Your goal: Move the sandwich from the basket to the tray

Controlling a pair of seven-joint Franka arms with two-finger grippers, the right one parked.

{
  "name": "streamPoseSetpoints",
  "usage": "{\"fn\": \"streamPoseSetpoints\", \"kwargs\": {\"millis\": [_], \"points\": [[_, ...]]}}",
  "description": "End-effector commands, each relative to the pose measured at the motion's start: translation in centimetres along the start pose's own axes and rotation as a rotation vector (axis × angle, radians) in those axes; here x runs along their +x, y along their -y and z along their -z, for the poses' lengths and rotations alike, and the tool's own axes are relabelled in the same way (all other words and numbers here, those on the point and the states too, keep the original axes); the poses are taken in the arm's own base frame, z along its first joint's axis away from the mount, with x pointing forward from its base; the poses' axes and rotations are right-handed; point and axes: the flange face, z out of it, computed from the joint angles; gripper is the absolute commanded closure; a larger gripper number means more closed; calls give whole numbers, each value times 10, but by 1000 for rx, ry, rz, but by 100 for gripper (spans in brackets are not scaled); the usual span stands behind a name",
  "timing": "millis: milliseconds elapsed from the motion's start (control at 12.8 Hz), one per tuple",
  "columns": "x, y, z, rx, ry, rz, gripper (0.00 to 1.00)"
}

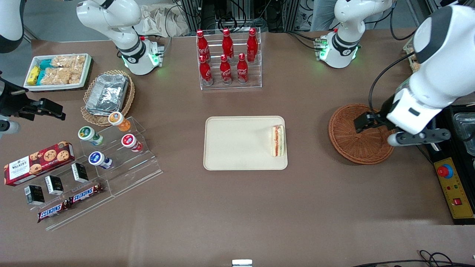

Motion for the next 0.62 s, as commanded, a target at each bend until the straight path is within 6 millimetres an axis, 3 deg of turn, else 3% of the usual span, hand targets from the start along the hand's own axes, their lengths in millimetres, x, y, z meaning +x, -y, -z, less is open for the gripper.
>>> {"fn": "streamPoseSetpoints", "kwargs": {"millis": [0, 312, 547], "points": [[-24, 11, 28, 10, -21, 22, 0], [-49, 20, 35, 25, -28, 38, 0], [-47, 24, 34, 3, -18, 28, 0]]}}
